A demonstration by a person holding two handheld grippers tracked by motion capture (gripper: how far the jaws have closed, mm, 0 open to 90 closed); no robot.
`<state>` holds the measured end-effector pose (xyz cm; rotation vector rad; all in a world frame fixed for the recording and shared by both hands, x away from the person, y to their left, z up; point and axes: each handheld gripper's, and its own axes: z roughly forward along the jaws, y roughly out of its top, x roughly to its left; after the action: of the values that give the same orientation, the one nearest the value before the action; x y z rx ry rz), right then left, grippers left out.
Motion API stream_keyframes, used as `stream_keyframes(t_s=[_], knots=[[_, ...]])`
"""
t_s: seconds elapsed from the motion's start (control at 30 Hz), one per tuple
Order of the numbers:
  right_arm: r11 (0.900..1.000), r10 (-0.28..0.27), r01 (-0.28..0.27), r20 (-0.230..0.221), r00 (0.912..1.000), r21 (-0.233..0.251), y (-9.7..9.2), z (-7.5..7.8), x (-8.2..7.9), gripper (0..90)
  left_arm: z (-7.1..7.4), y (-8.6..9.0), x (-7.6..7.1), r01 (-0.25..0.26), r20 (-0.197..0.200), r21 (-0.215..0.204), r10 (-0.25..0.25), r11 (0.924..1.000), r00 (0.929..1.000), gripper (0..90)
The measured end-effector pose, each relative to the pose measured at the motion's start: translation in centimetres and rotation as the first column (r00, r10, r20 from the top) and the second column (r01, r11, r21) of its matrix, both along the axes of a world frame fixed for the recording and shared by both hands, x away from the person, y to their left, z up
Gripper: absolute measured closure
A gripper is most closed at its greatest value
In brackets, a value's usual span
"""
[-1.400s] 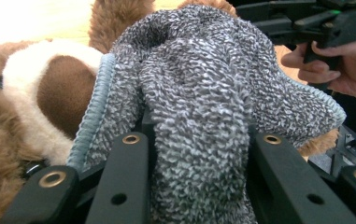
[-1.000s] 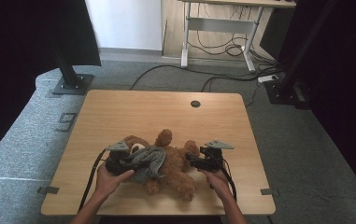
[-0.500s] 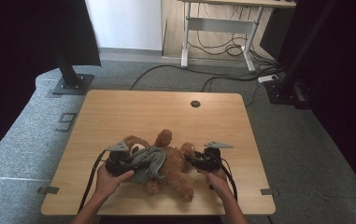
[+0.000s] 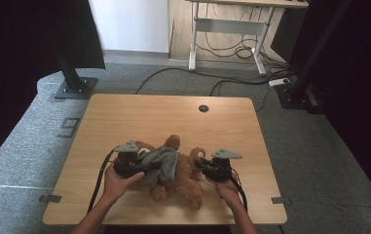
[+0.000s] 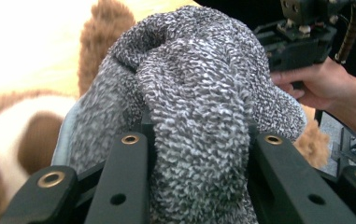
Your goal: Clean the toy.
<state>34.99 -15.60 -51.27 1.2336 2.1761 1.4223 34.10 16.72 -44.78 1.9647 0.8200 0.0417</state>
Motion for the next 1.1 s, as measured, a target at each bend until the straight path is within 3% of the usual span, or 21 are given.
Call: stream_keyframes(t_s=[0.23, 0.37, 0.67, 0.9, 1.1], knots=[[1.0, 0.0, 0.0, 0.0, 1.0, 0.006, 0.0, 0.0, -0.1, 75.6, 0.3, -2.5, 0.7, 0.036, -0.021, -0.01, -0.036, 0.9993, 0.9991, 67.1], [0.9999, -0.001, 0.001, 0.0, 1.0, 0.01, -0.1, 0.0, -0.1, 75.4, 0.0, -3.2, 1.1, 0.044, -0.039, -0.018, -0.045, 0.9989, 0.9982, 67.1], [0.9999, -0.009, 0.009, 0.0, 1.0, 0.013, -0.1, -0.1, -0.1, 75.0, -0.2, -2.5, 1.2, 0.024, -0.052, -0.004, -0.024, 0.9997, 0.9984, 67.4], [0.9996, -0.019, 0.02, -0.006, 0.9998, 0.022, -0.2, -0.1, -0.1, 74.5, -0.4, -0.8, 0.1, -0.016, -0.018, 0.063, 0.018, 0.9979, 0.9997, 67.6], [0.9993, -0.027, 0.027, -0.009, 0.9996, 0.025, -0.2, -0.2, 0.0, 74.3, -0.4, 1.4, -1.3, -0.025, -0.014, 0.047, 0.026, 0.9986, 0.9996, 67.6]])
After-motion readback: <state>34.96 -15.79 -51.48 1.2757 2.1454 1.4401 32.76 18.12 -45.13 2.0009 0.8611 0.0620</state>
